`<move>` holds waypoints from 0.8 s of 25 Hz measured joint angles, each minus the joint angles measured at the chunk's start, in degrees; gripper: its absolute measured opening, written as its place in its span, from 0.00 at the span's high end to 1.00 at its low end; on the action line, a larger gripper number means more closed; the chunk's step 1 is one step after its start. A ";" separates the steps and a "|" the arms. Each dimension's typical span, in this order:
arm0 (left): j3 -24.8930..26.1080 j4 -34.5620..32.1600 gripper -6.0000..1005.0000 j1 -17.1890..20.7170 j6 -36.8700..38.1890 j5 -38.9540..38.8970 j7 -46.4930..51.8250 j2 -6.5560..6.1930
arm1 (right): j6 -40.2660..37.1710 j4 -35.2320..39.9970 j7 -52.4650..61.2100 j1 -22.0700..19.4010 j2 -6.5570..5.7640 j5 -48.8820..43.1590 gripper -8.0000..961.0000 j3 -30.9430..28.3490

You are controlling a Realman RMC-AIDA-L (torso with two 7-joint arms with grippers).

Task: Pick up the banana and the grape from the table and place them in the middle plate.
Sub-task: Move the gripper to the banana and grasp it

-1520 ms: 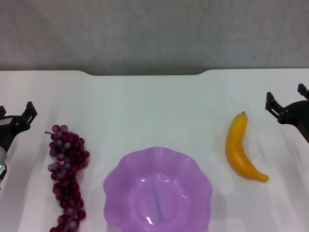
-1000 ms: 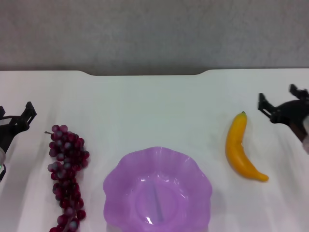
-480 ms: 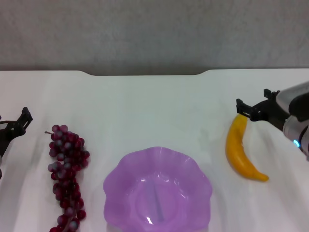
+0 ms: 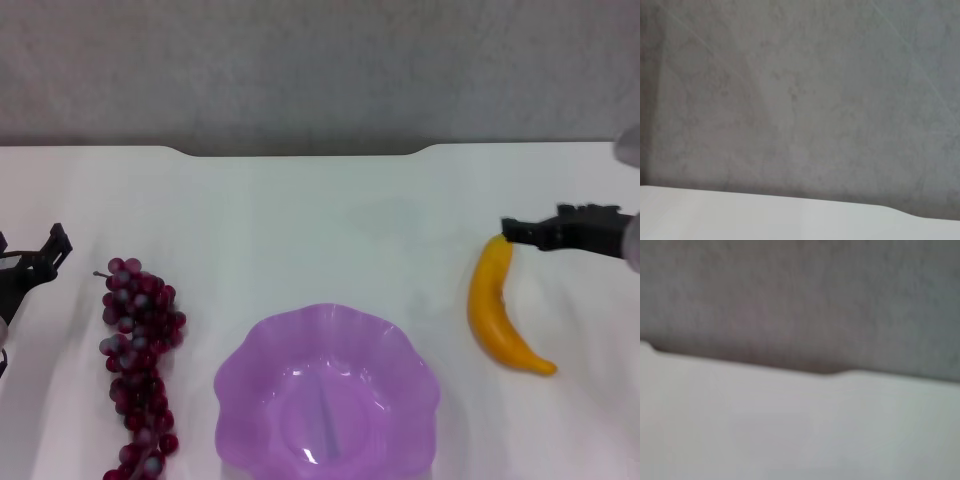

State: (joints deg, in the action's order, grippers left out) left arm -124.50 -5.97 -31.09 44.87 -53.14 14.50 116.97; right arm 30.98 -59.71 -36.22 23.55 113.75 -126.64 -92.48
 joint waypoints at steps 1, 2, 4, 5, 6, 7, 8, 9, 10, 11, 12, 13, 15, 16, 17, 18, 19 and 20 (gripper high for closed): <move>0.00 0.00 0.18 0.00 0.00 0.00 0.00 0.00 | 4.88 -1.92 1.12 0.02 0.82 -3.59 0.11 -3.74; -0.03 -0.01 0.18 -0.01 0.00 0.00 0.00 0.01 | 8.75 -3.44 3.36 0.44 1.03 -7.06 0.11 -6.20; 0.00 -0.01 0.18 0.01 0.00 -0.01 0.00 0.01 | 15.25 -5.49 8.90 2.27 0.89 -13.64 0.11 -8.12; 0.05 -0.01 0.18 0.08 -0.01 -0.01 0.00 0.01 | 17.91 -5.89 11.08 3.34 0.77 -16.47 0.11 -8.76; 0.05 -0.01 0.18 0.13 0.00 -0.02 0.00 0.01 | 20.30 -6.22 12.78 4.46 0.72 -18.93 0.11 -9.47; 0.03 -0.01 0.18 0.15 0.00 -0.01 0.00 0.01 | 23.06 -6.37 13.91 5.84 0.74 -21.57 0.11 -10.65; -0.01 -0.01 0.18 0.16 0.00 0.01 0.00 0.01 | 25.23 -6.48 14.68 7.15 0.77 -23.44 0.12 -11.68; -0.03 -0.01 0.18 0.16 0.00 0.04 0.00 0.01 | 27.00 -6.34 15.01 8.36 0.79 -24.60 0.12 -12.33; -0.05 -0.01 0.18 0.16 0.00 0.08 0.00 0.01 | 28.55 -5.89 15.14 9.89 0.77 -25.40 0.12 -13.02; -0.07 -0.01 0.18 0.18 0.00 0.09 0.00 0.01 | 29.57 -5.27 15.13 11.22 0.69 -25.82 0.12 -13.61; -0.09 -0.01 0.18 0.18 0.00 0.09 0.00 0.01 | 29.88 -4.62 15.09 11.98 0.68 -25.99 0.12 -13.97; -0.12 -0.01 0.18 0.19 0.00 0.10 0.00 0.01 | 30.02 -3.64 14.92 12.95 0.65 -26.11 0.12 -14.39; -0.12 -0.06 0.18 0.19 0.01 0.10 0.00 0.01 | 29.46 -1.12 14.23 14.46 0.80 -25.95 0.12 -14.60; -0.12 -0.10 0.18 0.20 0.02 0.09 0.00 0.01 | 29.04 0.36 13.83 15.14 0.85 -25.80 0.12 -14.43; -0.12 -0.14 0.18 0.21 0.02 0.08 0.00 0.01 | 28.63 1.81 13.52 15.75 0.96 -25.66 0.12 -14.17; -0.12 -0.16 0.18 0.21 0.03 0.08 0.00 0.01 | 28.12 3.45 13.36 16.36 0.98 -25.65 0.12 -13.80; -0.13 -0.18 0.18 0.21 0.04 0.06 0.00 0.01 | 27.47 5.50 13.25 17.13 1.02 -25.63 0.12 -13.31; -0.11 -0.18 0.18 0.22 0.04 0.04 0.00 0.01 | 26.95 7.12 13.24 17.80 1.04 -25.63 0.12 -12.97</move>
State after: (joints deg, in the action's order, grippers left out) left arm -124.62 -6.15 -30.87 44.91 -53.10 14.50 116.98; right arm 57.93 -52.59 -22.98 41.35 114.79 -152.27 -105.45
